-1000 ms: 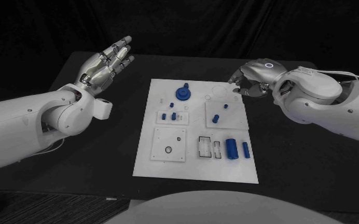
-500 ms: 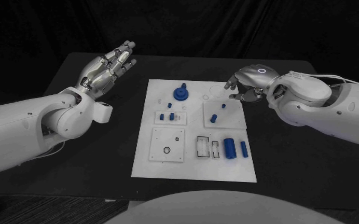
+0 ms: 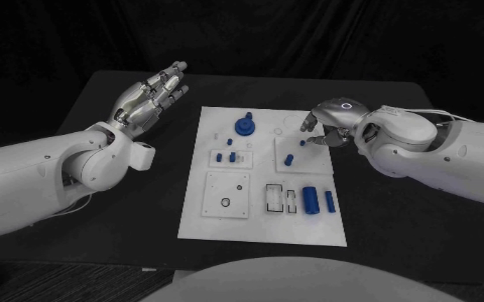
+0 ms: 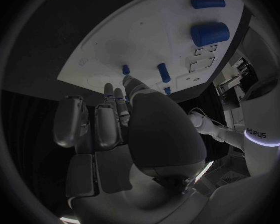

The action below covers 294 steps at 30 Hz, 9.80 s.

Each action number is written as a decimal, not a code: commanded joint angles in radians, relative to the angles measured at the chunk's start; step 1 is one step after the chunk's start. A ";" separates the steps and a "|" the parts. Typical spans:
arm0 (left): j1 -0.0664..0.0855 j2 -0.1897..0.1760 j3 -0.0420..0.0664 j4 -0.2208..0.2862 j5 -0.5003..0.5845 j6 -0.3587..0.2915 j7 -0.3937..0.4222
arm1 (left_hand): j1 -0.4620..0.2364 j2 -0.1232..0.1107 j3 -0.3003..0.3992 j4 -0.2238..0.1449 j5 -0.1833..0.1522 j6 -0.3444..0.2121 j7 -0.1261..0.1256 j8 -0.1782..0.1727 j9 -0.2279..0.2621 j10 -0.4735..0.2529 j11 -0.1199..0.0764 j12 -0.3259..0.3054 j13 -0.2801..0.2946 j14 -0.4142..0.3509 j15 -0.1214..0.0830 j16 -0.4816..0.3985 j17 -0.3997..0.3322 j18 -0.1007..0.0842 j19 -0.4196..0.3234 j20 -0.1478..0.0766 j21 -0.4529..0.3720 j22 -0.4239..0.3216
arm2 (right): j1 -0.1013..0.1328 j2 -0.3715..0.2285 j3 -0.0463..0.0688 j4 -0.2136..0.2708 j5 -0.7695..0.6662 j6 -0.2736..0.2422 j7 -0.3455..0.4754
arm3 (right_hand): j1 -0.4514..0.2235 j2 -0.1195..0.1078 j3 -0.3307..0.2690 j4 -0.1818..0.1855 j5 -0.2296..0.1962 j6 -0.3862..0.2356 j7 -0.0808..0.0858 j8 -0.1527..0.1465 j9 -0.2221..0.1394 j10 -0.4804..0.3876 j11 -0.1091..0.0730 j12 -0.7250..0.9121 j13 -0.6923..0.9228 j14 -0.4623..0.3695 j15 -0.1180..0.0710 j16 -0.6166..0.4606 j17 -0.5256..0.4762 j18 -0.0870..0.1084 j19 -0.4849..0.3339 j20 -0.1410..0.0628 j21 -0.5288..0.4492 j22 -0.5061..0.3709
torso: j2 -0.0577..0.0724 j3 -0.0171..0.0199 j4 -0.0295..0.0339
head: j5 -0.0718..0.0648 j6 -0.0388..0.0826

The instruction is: Assemble the parts on the task board

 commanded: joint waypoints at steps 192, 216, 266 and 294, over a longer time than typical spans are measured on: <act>-0.017 0.052 0.001 -0.051 0.006 0.130 -0.087 | 0.166 0.016 0.015 -0.021 0.177 -0.052 0.028 -0.004 -0.003 0.000 0.023 -0.007 -0.001 -0.001 0.077 -0.004 -0.001 0.016 0.010 0.075 0.004 0.003 | -0.120 0.280 0.001 0.109 -0.231 0.044 0.054 | 0.058 0.019 0.057 -0.105 0.133 0.168 0.010 0.046 0.073 0.160 -0.015 0.063 0.009 0.015 0.008 0.016 0.047 0.015 0.007 0.006 0.012 0.171 | -0.002 -0.0004 0.0015 | 0.131 0.000; -0.017 0.057 0.001 -0.062 0.006 0.146 -0.116 | 0.167 0.018 0.017 -0.022 0.178 -0.035 0.033 0.001 -0.001 0.000 0.029 -0.007 -0.001 -0.001 0.082 -0.004 -0.001 0.017 0.013 0.080 0.006 0.007 | -0.120 0.284 0.001 0.107 -0.228 0.061 0.047 | 0.056 0.020 0.057 -0.104 0.131 0.167 0.010 0.044 0.073 0.159 -0.015 0.062 0.009 0.014 0.008 0.015 0.045 0.015 0.008 0.006 0.014 0.172 | -0.002 -0.0003 0.0010 | 0.133 0.000; -0.025 0.049 0.001 -0.066 0.006 0.093 -0.066 | 0.096 0.019 -0.015 0.001 0.056 -0.143 -0.002 -0.022 -0.015 0.000 0.005 -0.007 -0.001 -0.001 0.040 -0.004 -0.001 0.015 0.003 0.041 -0.002 -0.012 | 0.045 0.009 0.001 0.207 0.198 -0.016 -0.022 | -0.039 -0.019 -0.137 0.048 -0.093 -0.339 -0.001 -0.020 -0.017 -0.160 0.043 -0.007 -0.016 0.005 0.025 -0.033 -0.016 0.027 -0.008 0.024 -0.059 0.151 | 0.000 0.0001 0.0023 | 0.105 0.000; -0.031 0.051 0.001 -0.065 0.006 -0.013 0.022 | -0.084 0.014 -0.055 -0.001 -0.275 -0.302 -0.241 -0.044 -0.037 0.000 0.005 -0.007 -0.001 -0.001 0.009 -0.004 -0.001 0.015 -0.002 -0.036 -0.006 -0.022 | -0.007 -0.068 0.000 0.168 0.133 0.001 -0.012 | -0.031 -0.022 -0.161 0.065 -0.114 -0.181 0.035 0.005 -0.003 -0.145 0.041 0.022 -0.012 0.018 0.037 -0.028 0.017 0.025 -0.002 0.030 -0.063 0.154 | -0.001 0.0009 0.0019 | 0.069 0.000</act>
